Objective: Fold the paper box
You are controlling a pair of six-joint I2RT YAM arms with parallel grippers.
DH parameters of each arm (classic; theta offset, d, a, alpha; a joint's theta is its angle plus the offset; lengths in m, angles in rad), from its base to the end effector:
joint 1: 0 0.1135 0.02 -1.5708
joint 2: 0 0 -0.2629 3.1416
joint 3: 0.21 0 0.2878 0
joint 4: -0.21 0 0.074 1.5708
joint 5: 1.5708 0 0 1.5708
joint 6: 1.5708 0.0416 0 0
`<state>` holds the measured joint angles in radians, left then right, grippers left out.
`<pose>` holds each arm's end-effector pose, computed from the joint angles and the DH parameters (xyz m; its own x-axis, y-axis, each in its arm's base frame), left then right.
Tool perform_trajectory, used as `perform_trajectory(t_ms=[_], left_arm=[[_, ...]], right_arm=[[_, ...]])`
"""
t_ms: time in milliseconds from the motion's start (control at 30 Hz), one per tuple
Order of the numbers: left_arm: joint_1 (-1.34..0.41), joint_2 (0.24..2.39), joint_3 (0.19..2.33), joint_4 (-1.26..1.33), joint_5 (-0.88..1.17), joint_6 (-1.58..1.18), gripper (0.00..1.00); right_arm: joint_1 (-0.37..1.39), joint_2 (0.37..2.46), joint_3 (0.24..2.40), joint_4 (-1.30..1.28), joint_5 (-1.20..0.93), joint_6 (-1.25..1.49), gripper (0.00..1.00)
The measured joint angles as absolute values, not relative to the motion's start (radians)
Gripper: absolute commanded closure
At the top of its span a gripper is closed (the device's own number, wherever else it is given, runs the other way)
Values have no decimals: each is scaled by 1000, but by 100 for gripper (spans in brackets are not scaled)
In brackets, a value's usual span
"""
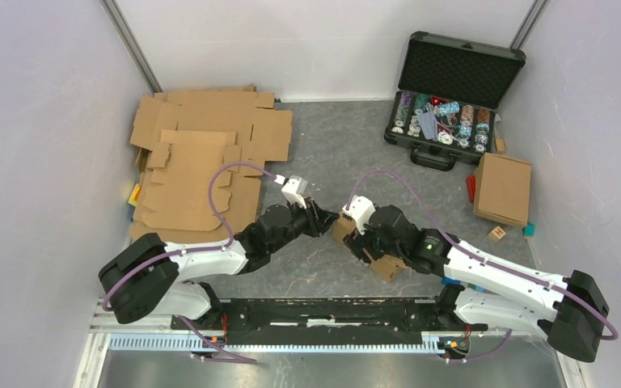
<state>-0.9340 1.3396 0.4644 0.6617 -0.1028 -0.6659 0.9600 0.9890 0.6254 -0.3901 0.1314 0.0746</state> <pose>0.1812 -0.2378 0.1673 -0.5563 -0.2812 -0.7819 0.5042 0.6338 -0.5866 0.1444 0.1967 0.2103 -0.4478 -0.5108 -0.7338 -0.7260 0.6868 -0.0351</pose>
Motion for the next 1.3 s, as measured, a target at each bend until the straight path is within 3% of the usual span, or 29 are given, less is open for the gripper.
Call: perform_trajectory(t_ms=[533,633,767,833,900,1300], left_arm=[[-937,1327,463,644,-103,-666,64],[-937,1325,464,641,-104,-666,64],[-937,1325,464,640,-104,-666,64],[-938,1322,464,636,-104,-666,64],[-938,1321,464,634,-104,-666,64],[-938,1322,470,622,-104,-666,64]], right_arm=[[913,866,667,-445,77,78,15],[911,835,686,-461,76,82,28],[907,810,737,-478,91,85,71],[907,797,754,-478,90,87,89],[908,789,756,-478,86,88,100],[908,793,629,-448,43,118,100]])
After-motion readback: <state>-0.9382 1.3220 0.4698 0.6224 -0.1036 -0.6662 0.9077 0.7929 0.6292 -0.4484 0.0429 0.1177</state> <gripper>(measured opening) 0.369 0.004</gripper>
